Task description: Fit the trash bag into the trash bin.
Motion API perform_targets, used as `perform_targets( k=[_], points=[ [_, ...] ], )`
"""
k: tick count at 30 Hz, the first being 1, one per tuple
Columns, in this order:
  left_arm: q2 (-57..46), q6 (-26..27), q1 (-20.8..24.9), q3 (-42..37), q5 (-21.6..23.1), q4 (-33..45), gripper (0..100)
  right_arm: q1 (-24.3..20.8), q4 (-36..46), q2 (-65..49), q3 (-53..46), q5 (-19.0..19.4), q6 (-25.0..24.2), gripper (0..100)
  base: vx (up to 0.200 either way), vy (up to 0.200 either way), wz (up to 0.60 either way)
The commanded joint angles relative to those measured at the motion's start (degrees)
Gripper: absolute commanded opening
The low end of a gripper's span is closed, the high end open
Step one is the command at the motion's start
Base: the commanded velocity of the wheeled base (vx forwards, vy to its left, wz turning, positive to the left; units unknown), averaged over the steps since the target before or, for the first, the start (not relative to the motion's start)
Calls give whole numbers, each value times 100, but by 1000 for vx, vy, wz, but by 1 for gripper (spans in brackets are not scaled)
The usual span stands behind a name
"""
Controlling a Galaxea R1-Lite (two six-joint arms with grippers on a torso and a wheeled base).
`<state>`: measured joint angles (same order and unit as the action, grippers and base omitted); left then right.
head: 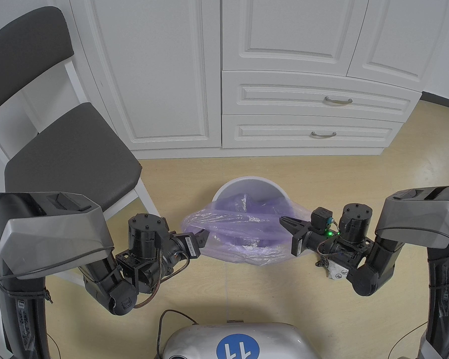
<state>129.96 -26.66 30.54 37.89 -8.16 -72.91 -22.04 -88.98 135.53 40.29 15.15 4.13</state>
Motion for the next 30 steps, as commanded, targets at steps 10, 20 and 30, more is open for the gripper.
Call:
perform_targets(
  k=[10,20,30],
  points=[
    [38,21,14,-1,-2,-171,100,-371,12,-976,-1586,383,993,100,0,0,0],
    [29,12,22,-1,-2,-180,100,-318,21,201,-847,304,1362,100,0,0,0],
    [11,12,93,17,-2,-197,100,-415,39,1063,814,-926,325,100,0,0,0]
  ],
)
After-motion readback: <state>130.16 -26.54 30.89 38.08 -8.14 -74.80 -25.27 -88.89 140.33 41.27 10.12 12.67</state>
